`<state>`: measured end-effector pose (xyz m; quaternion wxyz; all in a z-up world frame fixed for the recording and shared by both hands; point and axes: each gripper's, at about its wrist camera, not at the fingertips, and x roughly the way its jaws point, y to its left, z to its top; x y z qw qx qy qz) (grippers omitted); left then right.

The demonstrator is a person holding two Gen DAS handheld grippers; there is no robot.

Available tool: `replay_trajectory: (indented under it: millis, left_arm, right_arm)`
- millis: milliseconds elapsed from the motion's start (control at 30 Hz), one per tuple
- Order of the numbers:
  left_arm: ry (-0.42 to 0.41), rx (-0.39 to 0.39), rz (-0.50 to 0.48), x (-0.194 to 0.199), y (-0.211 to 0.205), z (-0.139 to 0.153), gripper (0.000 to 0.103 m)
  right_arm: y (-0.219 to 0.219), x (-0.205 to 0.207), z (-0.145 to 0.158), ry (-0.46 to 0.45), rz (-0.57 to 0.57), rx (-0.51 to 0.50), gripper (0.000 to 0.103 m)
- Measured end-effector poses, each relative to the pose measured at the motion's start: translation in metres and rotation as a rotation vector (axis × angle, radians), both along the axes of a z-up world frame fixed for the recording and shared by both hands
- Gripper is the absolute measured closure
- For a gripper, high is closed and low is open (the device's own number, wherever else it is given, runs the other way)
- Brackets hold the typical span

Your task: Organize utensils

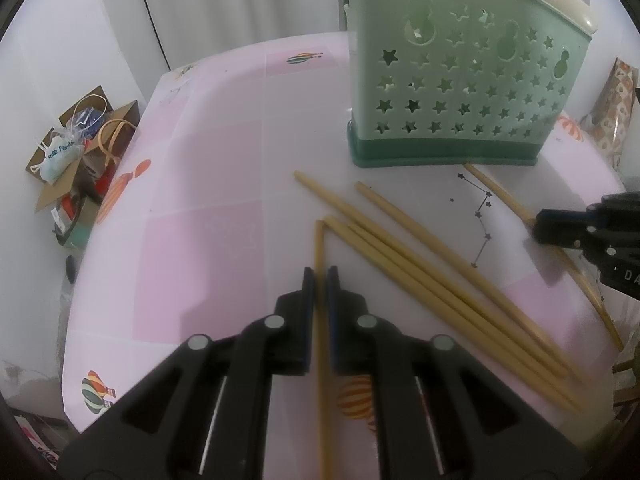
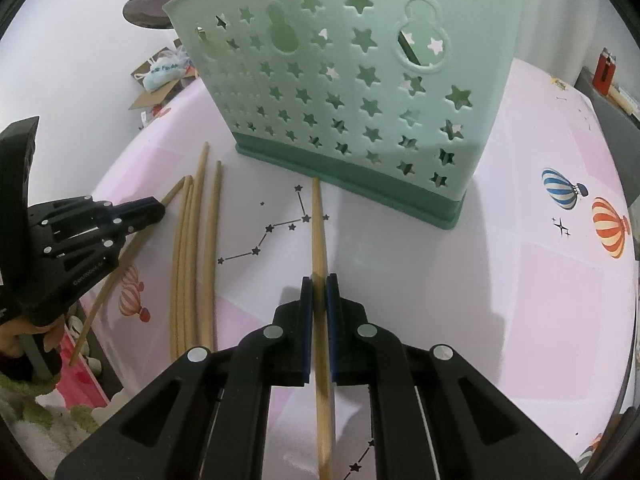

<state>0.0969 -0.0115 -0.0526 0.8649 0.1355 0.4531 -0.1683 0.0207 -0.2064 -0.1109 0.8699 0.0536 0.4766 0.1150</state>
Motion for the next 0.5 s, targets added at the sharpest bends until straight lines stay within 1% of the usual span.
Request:
replay_trajectory:
  millis: [500]
  left_arm:
    - [-0.007, 0.009, -0.003, 0.0008, -0.0003, -0.0002, 0.098]
  right_arm:
    - [0.0014, 0.0005, 0.001, 0.009, 0.0, -0.006, 0.096]
